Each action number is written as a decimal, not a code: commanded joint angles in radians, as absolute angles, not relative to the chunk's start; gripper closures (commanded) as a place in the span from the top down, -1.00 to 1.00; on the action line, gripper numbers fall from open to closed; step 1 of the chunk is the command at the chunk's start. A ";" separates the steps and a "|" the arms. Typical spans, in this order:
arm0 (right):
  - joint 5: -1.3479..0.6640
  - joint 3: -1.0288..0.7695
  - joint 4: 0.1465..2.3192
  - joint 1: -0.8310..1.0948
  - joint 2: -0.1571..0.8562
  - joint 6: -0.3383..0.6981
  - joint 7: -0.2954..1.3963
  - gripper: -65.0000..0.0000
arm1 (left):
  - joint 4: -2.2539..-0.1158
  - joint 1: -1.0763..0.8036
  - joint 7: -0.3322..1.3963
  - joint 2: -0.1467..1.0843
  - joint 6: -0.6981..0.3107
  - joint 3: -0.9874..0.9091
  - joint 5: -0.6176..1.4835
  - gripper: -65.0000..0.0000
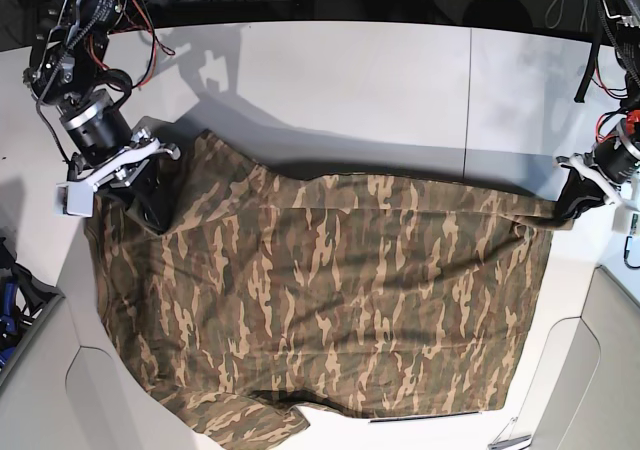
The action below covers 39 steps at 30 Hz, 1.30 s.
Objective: Fold the T-shirt properly
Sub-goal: 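Grasp the hem corners with both grippers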
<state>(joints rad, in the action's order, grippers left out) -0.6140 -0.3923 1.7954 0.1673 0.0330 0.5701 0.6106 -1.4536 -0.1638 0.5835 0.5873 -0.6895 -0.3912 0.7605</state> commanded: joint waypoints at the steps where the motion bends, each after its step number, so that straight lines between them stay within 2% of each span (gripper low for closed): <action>1: -0.635 -0.393 1.793 0.133 0.039 0.576 0.585 -1.00 | -1.468 -0.139 0.548 0.609 -0.698 -0.382 0.764 -1.00; 10: -0.566 -0.387 1.587 -0.072 0.068 0.577 0.584 -1.00 | -1.442 -0.009 0.542 0.609 -0.698 -0.317 0.666 -1.00; 19: -0.530 -0.319 1.373 -0.261 0.152 0.576 0.584 -1.00 | -1.318 0.089 0.507 0.609 -0.698 -0.286 0.660 -1.00; 28: -0.442 -0.250 1.231 -0.420 0.154 0.576 0.578 -1.00 | -1.163 0.199 0.481 0.595 -0.698 -0.261 0.642 -1.00; 39: -0.286 -0.246 1.040 -0.524 0.152 0.575 0.434 -1.00 | -1.046 0.266 0.399 0.567 -0.698 -0.209 0.580 -1.00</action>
